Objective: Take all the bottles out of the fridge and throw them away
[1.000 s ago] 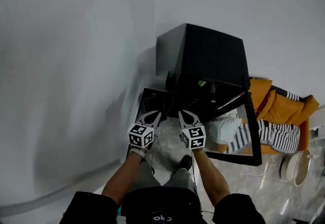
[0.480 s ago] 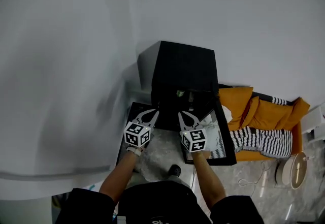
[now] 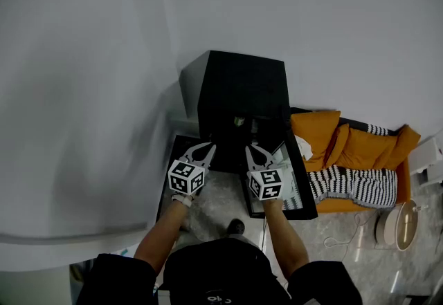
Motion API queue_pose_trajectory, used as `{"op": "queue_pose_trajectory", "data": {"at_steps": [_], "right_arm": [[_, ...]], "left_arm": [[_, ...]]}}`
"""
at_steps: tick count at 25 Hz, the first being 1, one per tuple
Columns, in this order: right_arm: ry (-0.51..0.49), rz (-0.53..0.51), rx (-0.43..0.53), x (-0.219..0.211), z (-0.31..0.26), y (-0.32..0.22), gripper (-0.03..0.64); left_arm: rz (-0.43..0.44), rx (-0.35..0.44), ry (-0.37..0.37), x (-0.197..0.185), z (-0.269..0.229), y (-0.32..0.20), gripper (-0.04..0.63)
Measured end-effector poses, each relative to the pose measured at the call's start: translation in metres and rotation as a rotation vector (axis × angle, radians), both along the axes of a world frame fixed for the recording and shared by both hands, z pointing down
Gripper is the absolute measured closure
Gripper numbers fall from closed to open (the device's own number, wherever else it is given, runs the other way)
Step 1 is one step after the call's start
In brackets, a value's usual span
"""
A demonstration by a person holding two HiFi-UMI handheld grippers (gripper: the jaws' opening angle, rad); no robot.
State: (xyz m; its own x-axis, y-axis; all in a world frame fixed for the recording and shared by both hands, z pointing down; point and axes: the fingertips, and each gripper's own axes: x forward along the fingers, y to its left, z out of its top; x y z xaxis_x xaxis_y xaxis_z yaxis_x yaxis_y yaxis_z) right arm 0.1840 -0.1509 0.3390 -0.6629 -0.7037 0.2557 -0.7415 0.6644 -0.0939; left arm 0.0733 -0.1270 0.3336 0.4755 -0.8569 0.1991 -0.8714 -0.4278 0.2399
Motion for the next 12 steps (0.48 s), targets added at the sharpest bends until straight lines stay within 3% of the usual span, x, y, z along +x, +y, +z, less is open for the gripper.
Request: {"op": "queue_pose_trajectory", "data": {"at_steps": [12], "right_arm": [[0.034, 0.078, -0.03, -0.004, 0.026, -0.017, 0.609]], "left_arm": [[0.013, -0.01, -0.012, -0.016, 0.01, -0.005, 0.592]]}}
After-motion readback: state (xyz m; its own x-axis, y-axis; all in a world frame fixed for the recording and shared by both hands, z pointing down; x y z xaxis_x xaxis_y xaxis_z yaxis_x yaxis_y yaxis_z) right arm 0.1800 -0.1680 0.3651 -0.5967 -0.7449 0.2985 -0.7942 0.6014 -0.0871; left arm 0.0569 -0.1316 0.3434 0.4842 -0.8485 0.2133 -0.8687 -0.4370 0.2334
